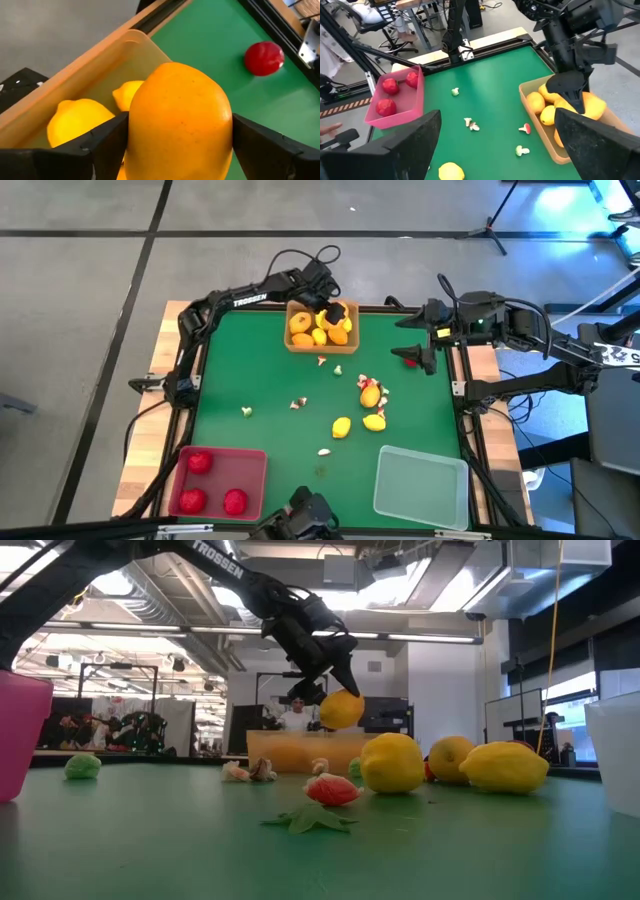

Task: Sort produce into baskets
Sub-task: Put the mango into the orange bin, then put the tomato into the red bin

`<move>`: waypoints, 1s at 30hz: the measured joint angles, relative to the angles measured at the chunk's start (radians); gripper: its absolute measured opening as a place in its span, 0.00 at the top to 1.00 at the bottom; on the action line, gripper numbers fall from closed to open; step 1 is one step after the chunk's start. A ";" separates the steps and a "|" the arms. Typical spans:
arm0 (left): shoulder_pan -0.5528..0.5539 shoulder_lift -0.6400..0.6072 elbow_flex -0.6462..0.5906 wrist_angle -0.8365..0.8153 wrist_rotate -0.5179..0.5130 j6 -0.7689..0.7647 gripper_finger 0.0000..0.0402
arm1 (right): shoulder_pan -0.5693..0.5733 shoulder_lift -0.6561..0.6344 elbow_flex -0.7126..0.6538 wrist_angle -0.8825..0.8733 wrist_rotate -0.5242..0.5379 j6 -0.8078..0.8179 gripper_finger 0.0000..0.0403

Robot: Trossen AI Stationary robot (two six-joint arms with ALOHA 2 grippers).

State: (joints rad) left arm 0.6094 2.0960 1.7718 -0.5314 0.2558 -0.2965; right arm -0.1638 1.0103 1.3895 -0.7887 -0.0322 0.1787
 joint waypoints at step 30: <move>-0.021 -0.014 0.149 -0.151 0.083 -0.009 0.06 | 0.000 -0.018 -0.002 0.031 -0.003 -0.026 0.04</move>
State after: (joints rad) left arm 0.5888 2.0823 1.9209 -0.6821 0.3386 -0.3060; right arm -0.1642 0.9925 1.3876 -0.7575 -0.0353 0.1525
